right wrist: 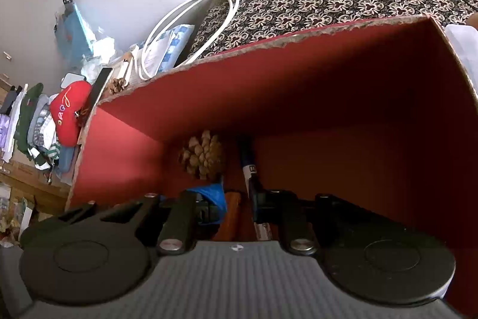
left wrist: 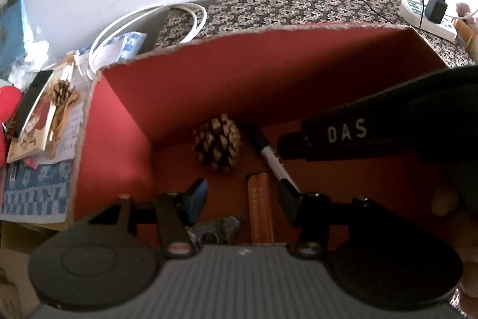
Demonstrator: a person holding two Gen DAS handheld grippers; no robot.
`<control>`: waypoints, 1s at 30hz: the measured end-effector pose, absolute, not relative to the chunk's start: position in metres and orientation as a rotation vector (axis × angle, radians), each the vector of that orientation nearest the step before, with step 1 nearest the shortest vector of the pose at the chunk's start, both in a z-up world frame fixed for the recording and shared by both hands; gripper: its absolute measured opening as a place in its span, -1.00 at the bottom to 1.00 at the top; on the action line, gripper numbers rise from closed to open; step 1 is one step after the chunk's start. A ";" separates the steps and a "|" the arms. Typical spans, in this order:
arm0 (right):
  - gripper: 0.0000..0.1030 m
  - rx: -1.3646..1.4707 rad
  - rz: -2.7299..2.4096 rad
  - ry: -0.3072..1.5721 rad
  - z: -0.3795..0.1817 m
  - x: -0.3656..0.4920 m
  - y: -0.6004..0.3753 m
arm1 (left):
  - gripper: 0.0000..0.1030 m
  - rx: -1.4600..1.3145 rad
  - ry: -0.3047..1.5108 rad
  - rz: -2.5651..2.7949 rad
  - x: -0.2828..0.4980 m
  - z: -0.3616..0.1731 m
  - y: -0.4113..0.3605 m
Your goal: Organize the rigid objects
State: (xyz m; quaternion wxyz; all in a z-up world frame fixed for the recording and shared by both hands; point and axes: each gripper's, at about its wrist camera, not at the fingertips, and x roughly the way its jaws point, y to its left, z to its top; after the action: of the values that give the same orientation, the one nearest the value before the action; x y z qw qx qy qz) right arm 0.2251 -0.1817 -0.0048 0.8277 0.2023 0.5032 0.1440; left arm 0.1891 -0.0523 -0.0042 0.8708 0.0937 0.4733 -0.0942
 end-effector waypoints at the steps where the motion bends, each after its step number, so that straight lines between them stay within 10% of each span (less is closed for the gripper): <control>1: -1.00 0.428 0.310 1.068 -0.005 0.225 -0.181 | 0.03 0.196 0.989 -0.195 0.189 -0.004 -0.052; 30: -1.00 0.398 0.275 1.056 -0.003 0.226 -0.181 | 0.03 0.222 0.965 -0.123 0.187 -0.007 -0.056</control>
State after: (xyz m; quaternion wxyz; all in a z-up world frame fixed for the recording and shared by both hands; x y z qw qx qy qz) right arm 0.2260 -0.1815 -0.0029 0.8360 0.1878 0.4990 0.1300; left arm 0.1872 -0.0557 -0.0067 0.8782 0.1066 0.4626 -0.0589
